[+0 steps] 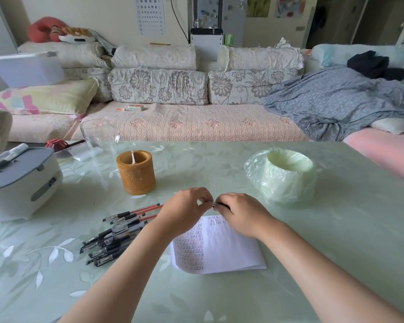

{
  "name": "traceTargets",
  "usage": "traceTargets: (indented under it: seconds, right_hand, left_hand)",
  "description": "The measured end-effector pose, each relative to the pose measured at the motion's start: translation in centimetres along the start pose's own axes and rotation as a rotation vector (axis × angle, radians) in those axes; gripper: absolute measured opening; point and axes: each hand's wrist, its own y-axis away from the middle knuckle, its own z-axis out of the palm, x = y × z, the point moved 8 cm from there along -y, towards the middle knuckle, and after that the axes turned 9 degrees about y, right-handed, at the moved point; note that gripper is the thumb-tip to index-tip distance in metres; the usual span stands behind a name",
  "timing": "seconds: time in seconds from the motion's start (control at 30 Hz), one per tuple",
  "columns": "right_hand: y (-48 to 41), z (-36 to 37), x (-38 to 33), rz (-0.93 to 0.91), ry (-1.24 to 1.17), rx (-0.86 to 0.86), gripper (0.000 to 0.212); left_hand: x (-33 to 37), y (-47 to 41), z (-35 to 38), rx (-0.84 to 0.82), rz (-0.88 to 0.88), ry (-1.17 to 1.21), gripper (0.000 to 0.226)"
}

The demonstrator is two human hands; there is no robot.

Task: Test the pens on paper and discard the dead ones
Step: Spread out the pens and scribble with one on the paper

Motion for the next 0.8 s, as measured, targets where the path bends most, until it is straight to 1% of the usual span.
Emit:
traceTargets:
  seconds: [0.13,0.2,0.3,0.4,0.57,0.63,0.7,0.8]
  right_hand:
    - [-0.5,0.4,-0.5,-0.018,-0.089,-0.024,0.023]
    - [-0.5,0.5,-0.5,-0.018,-0.051,-0.019,0.022]
    - [-0.5,0.2,-0.3,-0.013,0.067,0.014,0.022]
    - [-0.5,-0.1,-0.2,0.008,0.067,0.026,0.024]
    - [-0.7,0.6,0.1,0.082,-0.094,-0.058,0.026]
    - [-0.7,1.1,0.8,0.113,-0.152,-0.075,0.034]
    - [-0.7,1.3,1.9,0.162,-0.244,-0.056,0.041]
    - [-0.6,1.0,3.5,0.259,-0.506,0.045,0.035]
  left_hand:
    - [-0.5,-0.3,0.1,0.0,-0.04,0.071,0.004]
    - [-0.5,-0.2,0.2,-0.006,-0.048,0.102,0.006]
    - [-0.5,-0.1,0.4,-0.016,-0.061,0.159,0.007]
    - [-0.7,-0.2,0.0,-0.009,-0.075,0.179,0.01]
    - [-1.9,-0.5,-0.8,0.014,-0.093,0.105,0.011]
    - [-2.6,-0.5,-1.3,0.036,-0.104,0.023,0.008]
    - [-3.3,-0.3,-1.7,0.056,-0.113,-0.063,0.005]
    - [-3.9,0.1,-1.1,0.028,-0.117,-0.107,0.007]
